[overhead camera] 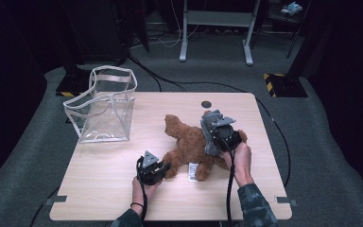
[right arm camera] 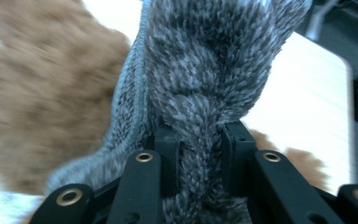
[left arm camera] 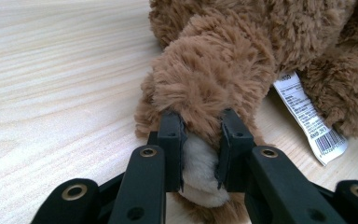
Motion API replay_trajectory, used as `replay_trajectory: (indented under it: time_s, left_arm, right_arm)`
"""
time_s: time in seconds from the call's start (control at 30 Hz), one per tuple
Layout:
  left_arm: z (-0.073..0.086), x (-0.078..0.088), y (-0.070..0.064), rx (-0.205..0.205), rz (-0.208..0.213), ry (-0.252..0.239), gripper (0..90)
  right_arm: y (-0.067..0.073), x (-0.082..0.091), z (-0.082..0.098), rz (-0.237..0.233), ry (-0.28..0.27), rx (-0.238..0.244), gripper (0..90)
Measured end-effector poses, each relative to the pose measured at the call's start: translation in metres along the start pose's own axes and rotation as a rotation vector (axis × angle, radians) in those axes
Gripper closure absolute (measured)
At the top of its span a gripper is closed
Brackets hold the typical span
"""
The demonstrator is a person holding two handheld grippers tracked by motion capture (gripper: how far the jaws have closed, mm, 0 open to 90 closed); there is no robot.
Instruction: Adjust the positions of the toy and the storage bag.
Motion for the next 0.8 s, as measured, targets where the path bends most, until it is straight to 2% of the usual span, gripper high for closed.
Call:
replay_trajectory:
  time_s: [0.07, 0.13, 0.17, 0.37, 0.4, 0.5, 0.57, 0.67, 0.73, 0.8]
  left_arm:
    - [0.000, 0.000, 0.000, 0.000, 0.000, -0.001, 74.5]
    - [0.000, 0.000, 0.000, 0.000, 0.000, -0.001, 74.5]
    - [0.000, 0.000, 0.000, 0.000, 0.000, -0.001, 74.5]
    - [0.000, 0.000, 0.000, 0.000, -0.002, -0.001, 74.5]
    - [0.000, 0.000, 0.000, -0.001, -0.001, 0.001, 74.5]
    - [0.000, 0.000, 0.000, -0.004, 0.003, 0.007, 74.5]
    - [0.000, 0.000, 0.000, -0.002, -0.004, -0.002, 74.5]
    - [0.000, 0.000, 0.000, -0.001, -0.006, 0.000, 74.5]
    - [0.000, 0.000, 0.000, -0.001, -0.005, 0.001, 74.5]
    - [0.000, -0.001, 0.000, -0.003, -0.008, -0.002, 74.5]
  right_arm:
    - [-0.013, 0.000, 0.004, 0.000, -0.007, -0.048, 72.6]
    - [-0.032, 0.005, 0.009, 0.044, 0.000, -0.072, 72.7]
    - [-0.040, 0.007, 0.012, 0.046, 0.000, -0.105, 72.7]
    - [-0.072, -0.001, 0.053, 0.108, 0.084, -0.136, 72.9]
    - [-0.074, -0.003, 0.060, 0.091, 0.089, -0.166, 72.8]
    - [-0.079, -0.006, 0.077, 0.097, 0.122, -0.187, 72.8]
    - [-0.083, -0.002, 0.079, 0.102, 0.126, -0.197, 72.7]
    - [-0.083, 0.017, 0.064, 0.087, 0.034, -0.215, 72.6]
    - [-0.077, 0.026, 0.052, 0.053, -0.019, -0.219, 72.6]
    - [-0.068, 0.023, 0.048, 0.027, -0.016, -0.203, 72.7]
Point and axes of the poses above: each handheld gripper's, and its own axes: x roughly backward along the jaws, z roughly out of its underside, y roughly to its left, the point moved 8 cm from there along -x, roughly forward along the jaws, and after that the axes turned 1 degree about y, right-handed, at the moved point
